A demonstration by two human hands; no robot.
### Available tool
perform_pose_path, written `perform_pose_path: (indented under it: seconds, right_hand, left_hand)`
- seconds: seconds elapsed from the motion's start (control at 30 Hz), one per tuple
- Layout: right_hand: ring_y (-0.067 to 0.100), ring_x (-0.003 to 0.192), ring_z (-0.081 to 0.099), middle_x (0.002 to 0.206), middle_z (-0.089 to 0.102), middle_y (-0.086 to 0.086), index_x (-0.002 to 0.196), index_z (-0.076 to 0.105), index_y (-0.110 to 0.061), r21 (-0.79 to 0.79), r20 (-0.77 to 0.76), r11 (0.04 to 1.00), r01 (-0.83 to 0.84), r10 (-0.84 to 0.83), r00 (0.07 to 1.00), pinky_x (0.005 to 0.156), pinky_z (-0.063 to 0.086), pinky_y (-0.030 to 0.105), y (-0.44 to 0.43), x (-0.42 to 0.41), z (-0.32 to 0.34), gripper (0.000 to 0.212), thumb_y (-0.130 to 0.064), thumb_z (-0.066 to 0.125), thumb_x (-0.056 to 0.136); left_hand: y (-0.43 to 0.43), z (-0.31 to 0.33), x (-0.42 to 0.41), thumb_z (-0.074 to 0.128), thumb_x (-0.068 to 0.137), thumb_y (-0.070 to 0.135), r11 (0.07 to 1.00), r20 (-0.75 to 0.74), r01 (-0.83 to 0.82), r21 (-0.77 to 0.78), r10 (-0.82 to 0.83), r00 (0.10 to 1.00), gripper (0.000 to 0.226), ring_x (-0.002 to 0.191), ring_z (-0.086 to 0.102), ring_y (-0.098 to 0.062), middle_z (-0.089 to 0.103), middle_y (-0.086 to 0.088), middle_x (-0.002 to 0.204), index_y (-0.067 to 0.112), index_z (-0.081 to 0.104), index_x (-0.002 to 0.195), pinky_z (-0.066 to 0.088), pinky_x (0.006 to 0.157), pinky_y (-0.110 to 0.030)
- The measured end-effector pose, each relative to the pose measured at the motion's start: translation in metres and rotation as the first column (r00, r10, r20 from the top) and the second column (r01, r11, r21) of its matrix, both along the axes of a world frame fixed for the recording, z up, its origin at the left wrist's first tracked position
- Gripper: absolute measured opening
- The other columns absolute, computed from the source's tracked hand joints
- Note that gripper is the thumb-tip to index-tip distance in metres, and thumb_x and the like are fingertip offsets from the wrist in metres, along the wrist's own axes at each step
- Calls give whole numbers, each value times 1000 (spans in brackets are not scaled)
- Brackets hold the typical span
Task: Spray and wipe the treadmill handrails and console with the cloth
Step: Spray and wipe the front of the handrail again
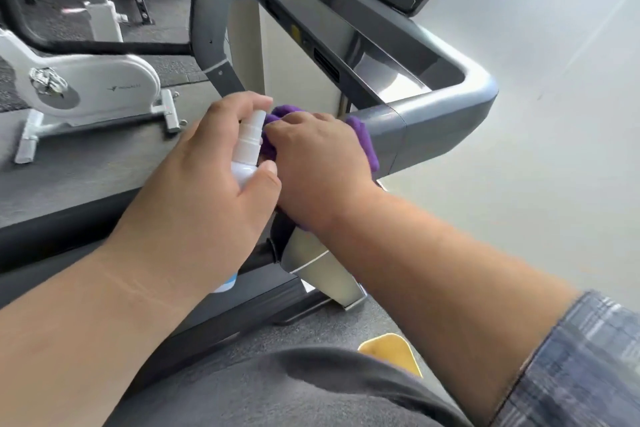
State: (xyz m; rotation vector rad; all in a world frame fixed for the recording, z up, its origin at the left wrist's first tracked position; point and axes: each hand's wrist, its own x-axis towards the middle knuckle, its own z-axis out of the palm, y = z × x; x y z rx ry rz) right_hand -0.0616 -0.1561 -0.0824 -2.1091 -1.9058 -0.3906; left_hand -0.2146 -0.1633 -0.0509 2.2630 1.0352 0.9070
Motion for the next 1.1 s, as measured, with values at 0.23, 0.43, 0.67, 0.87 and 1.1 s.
perform_pose_path:
  seconds: [0.23,0.43,0.67,0.87,1.1]
  right_hand:
    - [25,92,61,96,65,-6,93,66,-27,-35,-75,999,-37,34,997,80,50,41,-3,-3,5,57,-50,15,77]
    - [20,102,58,111,65,-11,97,71,-32,29,-249,970,242,-228,941,82,49,34,-16,55,18,24,-45,54,86]
    - [16,98,57,109,63,-10,99,72,-30,39,-435,903,427,-369,821,75,43,30,-34,88,27,22,-42,55,90]
    - [17,93,59,96,65,-11,97,71,-32,176,-557,856,485,-320,767,83,50,37,-53,62,28,20,-42,60,85]
    - [11,93,59,97,66,-15,99,72,-35,177,-593,793,583,-386,706,85,49,34,-65,54,32,23,-44,57,83]
  left_hand:
    - [16,7,-4,53,82,34,997,-36,78,29,-77,996,51,97,46,4,56,15,119,53,38,127,32,77,-1]
    - [28,19,11,54,90,36,968,2,214,127,-216,976,46,101,52,6,57,15,114,53,39,130,30,81,4]
    - [41,58,48,50,89,40,918,144,349,190,-378,915,47,79,67,-11,64,12,103,56,32,129,53,72,-34]
    - [72,84,113,50,99,35,842,303,451,296,-531,791,48,82,68,-20,60,3,111,32,29,142,56,78,-32]
    - [114,67,198,43,99,20,764,323,554,330,-643,694,47,129,42,-30,33,-3,139,2,28,140,36,108,-36]
